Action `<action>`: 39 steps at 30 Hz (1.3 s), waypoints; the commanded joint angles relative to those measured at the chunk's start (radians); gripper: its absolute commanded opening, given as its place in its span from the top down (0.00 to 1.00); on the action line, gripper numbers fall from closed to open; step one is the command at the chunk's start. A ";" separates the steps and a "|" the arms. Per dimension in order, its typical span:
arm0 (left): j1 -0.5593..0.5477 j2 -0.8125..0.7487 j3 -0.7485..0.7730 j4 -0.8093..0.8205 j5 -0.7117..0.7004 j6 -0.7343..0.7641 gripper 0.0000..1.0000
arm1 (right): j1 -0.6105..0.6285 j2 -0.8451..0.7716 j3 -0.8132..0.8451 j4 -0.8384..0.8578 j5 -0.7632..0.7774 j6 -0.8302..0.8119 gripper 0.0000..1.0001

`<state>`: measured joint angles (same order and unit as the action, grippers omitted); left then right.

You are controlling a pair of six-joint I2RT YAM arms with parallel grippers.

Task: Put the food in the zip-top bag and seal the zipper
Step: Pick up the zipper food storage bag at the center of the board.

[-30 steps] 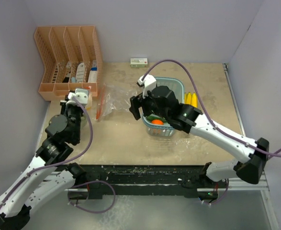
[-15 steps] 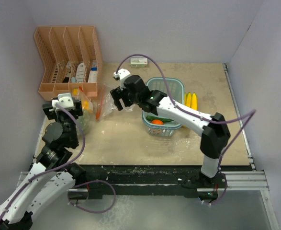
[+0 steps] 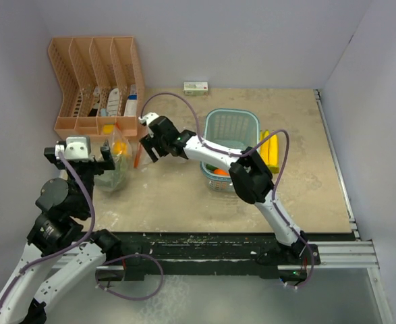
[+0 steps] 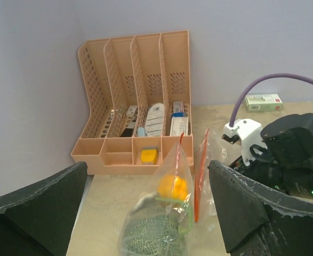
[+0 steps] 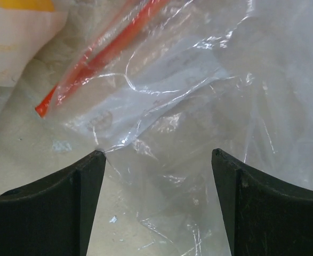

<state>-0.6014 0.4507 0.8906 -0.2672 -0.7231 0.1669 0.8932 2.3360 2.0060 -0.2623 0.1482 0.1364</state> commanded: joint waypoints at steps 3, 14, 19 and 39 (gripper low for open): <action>0.007 -0.030 0.011 -0.070 0.065 -0.019 0.02 | 0.030 0.046 0.057 -0.015 0.056 0.015 0.19; 0.006 -0.074 0.019 -0.124 0.084 -0.040 0.03 | 0.029 -0.039 -0.124 0.060 0.152 0.117 1.00; 0.007 -0.075 0.042 -0.158 0.078 -0.067 0.04 | 0.029 -0.311 -0.364 0.193 0.129 0.127 1.00; 0.005 -0.150 0.046 -0.140 0.364 -0.557 0.01 | 0.000 -1.152 -0.797 0.317 -0.173 0.155 1.00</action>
<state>-0.6014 0.3573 0.9535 -0.4881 -0.4294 -0.1581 0.9012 1.2663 1.2354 0.0357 0.0021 0.2813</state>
